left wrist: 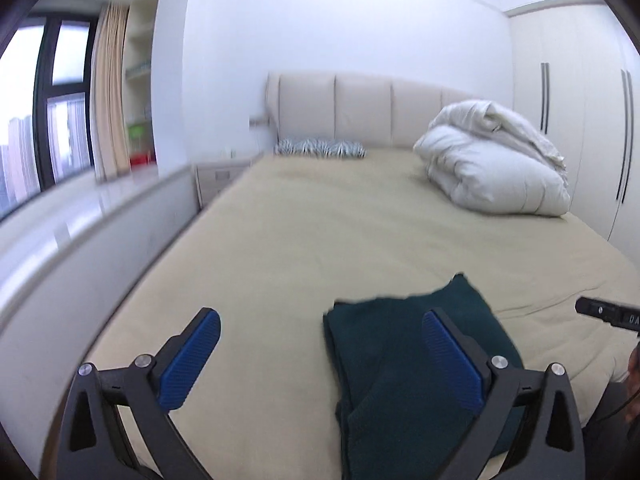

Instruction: Fold small clothes

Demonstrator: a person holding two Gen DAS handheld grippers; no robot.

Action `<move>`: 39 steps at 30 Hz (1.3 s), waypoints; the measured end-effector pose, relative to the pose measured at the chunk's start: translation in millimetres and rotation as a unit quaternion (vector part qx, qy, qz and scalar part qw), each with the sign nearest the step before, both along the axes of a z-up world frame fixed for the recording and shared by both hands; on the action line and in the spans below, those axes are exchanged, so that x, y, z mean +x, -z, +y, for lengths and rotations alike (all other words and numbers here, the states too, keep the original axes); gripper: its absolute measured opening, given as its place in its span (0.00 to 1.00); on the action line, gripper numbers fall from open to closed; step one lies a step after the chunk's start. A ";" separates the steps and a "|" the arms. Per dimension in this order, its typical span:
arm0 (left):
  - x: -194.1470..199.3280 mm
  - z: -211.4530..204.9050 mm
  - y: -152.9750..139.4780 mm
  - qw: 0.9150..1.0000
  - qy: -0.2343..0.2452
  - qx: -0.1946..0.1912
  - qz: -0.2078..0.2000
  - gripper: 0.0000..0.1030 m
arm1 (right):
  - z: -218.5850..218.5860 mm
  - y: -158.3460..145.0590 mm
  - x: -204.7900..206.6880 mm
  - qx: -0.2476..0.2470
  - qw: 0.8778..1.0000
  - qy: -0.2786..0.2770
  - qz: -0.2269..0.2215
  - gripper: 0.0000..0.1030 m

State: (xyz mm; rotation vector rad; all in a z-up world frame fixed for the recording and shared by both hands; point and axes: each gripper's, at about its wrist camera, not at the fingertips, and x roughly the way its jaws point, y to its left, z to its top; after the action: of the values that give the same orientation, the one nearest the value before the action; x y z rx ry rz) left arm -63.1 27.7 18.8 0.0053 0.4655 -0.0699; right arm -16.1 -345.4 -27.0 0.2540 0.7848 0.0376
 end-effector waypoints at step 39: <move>-1.2 -17.9 47.1 0.980 -0.052 0.009 0.194 1.00 | 94.6 0.0 -30.5 -0.104 0.994 0.021 0.025 1.00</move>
State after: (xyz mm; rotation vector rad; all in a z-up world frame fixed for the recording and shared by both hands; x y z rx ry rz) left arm -64.3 9.8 -28.3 -0.0154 0.8550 0.0385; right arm -46.5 -250.9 -27.0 0.0741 0.8267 -0.0912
